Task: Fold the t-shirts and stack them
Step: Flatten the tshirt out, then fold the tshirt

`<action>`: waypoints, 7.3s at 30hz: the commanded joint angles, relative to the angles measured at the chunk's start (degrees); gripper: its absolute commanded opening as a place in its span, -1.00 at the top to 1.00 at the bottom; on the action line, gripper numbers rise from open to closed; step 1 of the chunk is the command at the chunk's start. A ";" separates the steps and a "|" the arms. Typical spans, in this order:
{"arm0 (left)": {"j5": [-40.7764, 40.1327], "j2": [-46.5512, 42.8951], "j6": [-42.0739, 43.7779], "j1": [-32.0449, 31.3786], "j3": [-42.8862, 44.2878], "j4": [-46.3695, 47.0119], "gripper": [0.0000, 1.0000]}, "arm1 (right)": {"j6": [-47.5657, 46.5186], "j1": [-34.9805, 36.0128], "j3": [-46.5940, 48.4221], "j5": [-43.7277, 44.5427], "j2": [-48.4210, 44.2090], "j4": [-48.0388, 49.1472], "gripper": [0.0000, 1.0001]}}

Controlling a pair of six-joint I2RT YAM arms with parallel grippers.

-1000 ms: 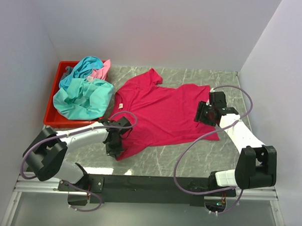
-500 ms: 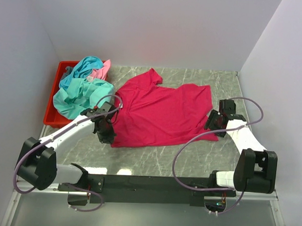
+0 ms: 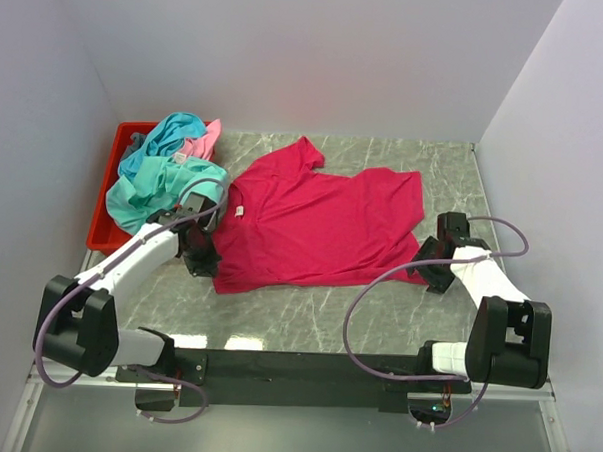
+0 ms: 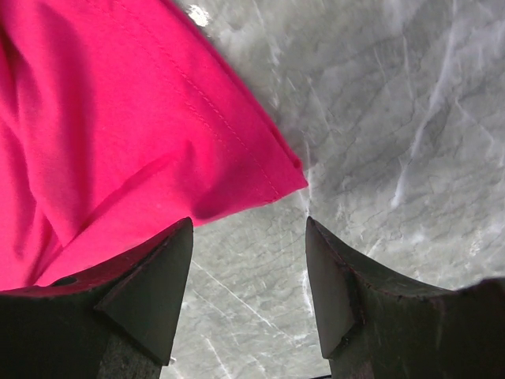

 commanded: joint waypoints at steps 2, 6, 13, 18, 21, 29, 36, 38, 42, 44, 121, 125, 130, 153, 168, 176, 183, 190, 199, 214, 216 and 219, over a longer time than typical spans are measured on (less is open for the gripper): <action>0.75 0.93 2.51 1.10 3.17 1.25 0.99 | 3.00 -0.48 -1.81 2.01 -1.37 -0.16 -0.32; 1.72 1.90 3.39 1.63 3.70 1.77 0.99 | 3.88 -1.44 -3.57 3.42 -1.47 1.42 -0.32; 2.16 3.13 4.18 1.80 4.84 1.77 0.99 | 3.01 -3.47 -2.61 3.95 -1.02 2.39 -0.31; 2.33 3.57 4.09 1.89 4.84 2.04 0.99 | 3.00 -4.43 -1.64 3.60 -1.38 2.74 -0.31; 2.42 3.75 4.44 1.89 5.02 1.86 0.99 | 2.65 -4.96 -1.21 2.99 0.99 3.53 -0.30; 2.42 3.75 4.62 1.89 4.93 1.69 0.99 | 2.83 -5.05 1.17 2.72 5.12 6.61 -0.27; 2.42 3.48 4.18 1.89 4.67 1.51 0.99 | 3.09 -5.05 1.43 3.25 8.90 9.07 0.13; 2.51 3.48 4.09 1.89 4.76 1.60 0.99 | 3.09 -5.05 1.26 2.98 9.61 9.68 0.24; 2.51 3.57 4.36 1.89 4.76 1.33 0.99 | 2.48 -5.14 1.34 3.24 9.44 9.78 0.62; 2.68 3.57 4.71 1.89 4.76 1.25 0.99 | 1.86 -5.05 1.78 3.77 8.82 8.99 0.80; 7.52 44.44 32.13 1.89 58.28 -0.60 0.99 | -8.42 -4.61 26.92 3.95 18.74 1.25 1.00; 8.22 46.28 32.83 1.89 61.09 -0.42 0.99 | -8.95 -4.61 29.11 3.78 21.47 1.51 1.00; 7.78 49.45 33.19 1.89 66.27 -1.21 0.99 | -9.56 -4.52 33.16 3.51 25.69 0.81 1.00; 0.40 25.57 20.10 1.37 33.44 6.52 -0.72 | -10.54 -4.79 22.63 2.20 14.63 -0.77 -0.19; -0.83 19.48 19.12 -1.01 22.34 6.61 -0.64 | -9.48 -8.39 14.53 -0.09 11.54 -0.95 -0.18; -1.36 17.90 17.89 -1.01 21.10 6.87 -0.66 | -8.86 -8.83 13.48 -2.73 14.71 -0.51 -0.11; -1.71 17.37 17.01 -1.01 21.02 7.13 -0.70 | -8.07 -9.35 10.93 -3.34 17.34 0.80 -0.02; -2.06 16.84 16.93 -1.01 20.31 7.31 -0.72 | -7.37 -10.23 7.67 -3.17 19.10 3.36 0.47; -1.18 15.61 18.51 -1.10 16.89 8.10 -0.80 | -8.42 -13.40 16.01 2.36 21.30 1.16 1.00; 6.99 16.93 17.54 -2.41 12.84 14.34 -0.63 | -10.53 -15.33 22.35 5.80 24.55 -0.25 1.00; 8.74 17.37 17.19 -2.94 12.75 15.13 -0.63 | -10.36 -15.42 22.26 5.62 24.38 0.02 1.00; 10.50 18.07 16.31 -3.64 11.88 16.71 -0.57 | -10.36 -15.33 22.26 5.27 24.55 0.10 1.00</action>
